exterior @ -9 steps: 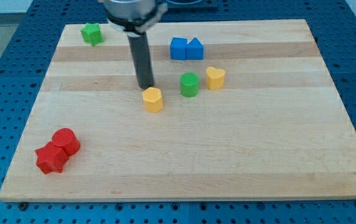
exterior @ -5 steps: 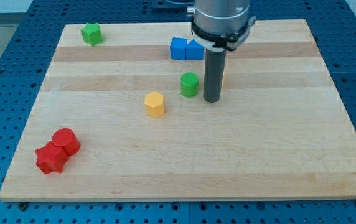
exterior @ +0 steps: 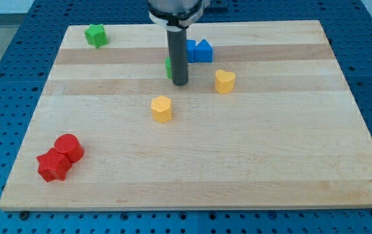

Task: Move the green circle closer to the green star

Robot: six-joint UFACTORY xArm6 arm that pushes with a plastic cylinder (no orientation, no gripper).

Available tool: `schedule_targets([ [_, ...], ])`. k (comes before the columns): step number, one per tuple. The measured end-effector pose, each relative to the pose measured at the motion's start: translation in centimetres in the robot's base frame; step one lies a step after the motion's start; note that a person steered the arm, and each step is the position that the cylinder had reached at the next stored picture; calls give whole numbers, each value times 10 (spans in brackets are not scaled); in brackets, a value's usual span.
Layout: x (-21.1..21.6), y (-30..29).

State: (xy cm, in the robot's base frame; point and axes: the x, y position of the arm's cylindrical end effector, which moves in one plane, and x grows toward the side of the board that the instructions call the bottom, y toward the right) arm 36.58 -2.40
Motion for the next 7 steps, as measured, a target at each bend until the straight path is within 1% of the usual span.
schedule_targets([
  [1,-23,12],
  [2,-35,3],
  [4,-40,-44],
  [7,-72,-107],
])
